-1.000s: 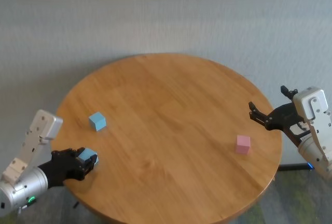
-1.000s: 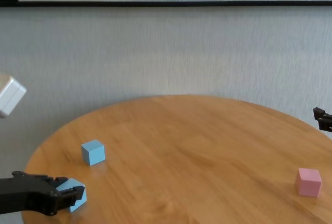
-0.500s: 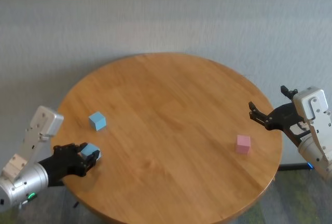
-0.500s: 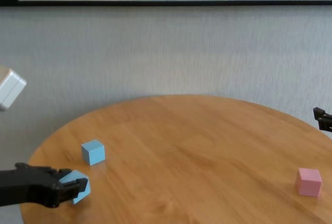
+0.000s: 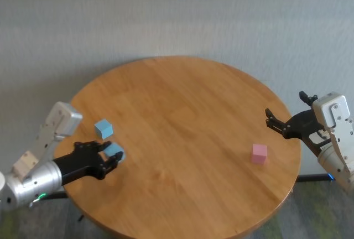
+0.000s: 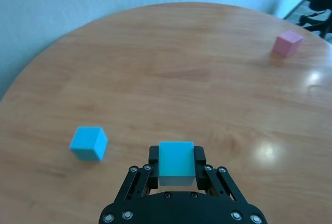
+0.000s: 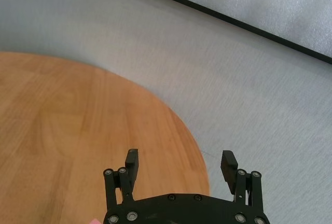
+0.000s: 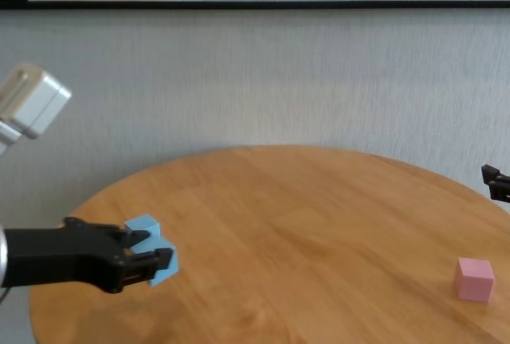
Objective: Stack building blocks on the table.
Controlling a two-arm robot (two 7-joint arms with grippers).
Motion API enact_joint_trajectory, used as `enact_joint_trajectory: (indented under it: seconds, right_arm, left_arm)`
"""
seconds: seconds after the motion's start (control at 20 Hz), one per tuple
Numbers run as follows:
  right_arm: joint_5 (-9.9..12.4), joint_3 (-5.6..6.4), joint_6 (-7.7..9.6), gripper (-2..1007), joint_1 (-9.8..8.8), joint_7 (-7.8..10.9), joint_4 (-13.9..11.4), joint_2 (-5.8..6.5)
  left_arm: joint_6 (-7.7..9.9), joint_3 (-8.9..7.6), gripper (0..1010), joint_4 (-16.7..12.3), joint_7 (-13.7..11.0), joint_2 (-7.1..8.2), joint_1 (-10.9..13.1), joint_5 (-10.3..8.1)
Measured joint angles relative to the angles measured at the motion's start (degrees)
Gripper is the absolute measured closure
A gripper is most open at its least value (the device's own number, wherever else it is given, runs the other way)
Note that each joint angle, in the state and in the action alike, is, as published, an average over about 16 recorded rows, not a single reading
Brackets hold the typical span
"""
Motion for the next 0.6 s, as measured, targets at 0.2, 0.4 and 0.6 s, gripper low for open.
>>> enact_joint_trajectory:
  seconds: [0.2,0.4,0.6]
  right_arm:
    - [0.00,0.00,0.00,0,0.00,0.00,0.00,0.00]
    - [0.00,0.00,0.00,0,0.00,0.00,0.00,0.00]
    - [0.00,0.00,0.00,0,0.00,0.00,0.00,0.00]
  left_arm:
    - [-1.21,2.42,610,1.23,-2.65,-0.43,-2.76,0.33]
    - [-2.29,5.09,610,3.23,-4.91,-1.35,-5.87,0.90]
    - [-3.15,7.62,610,5.85,-6.60,-2.61,-8.95,1.59]
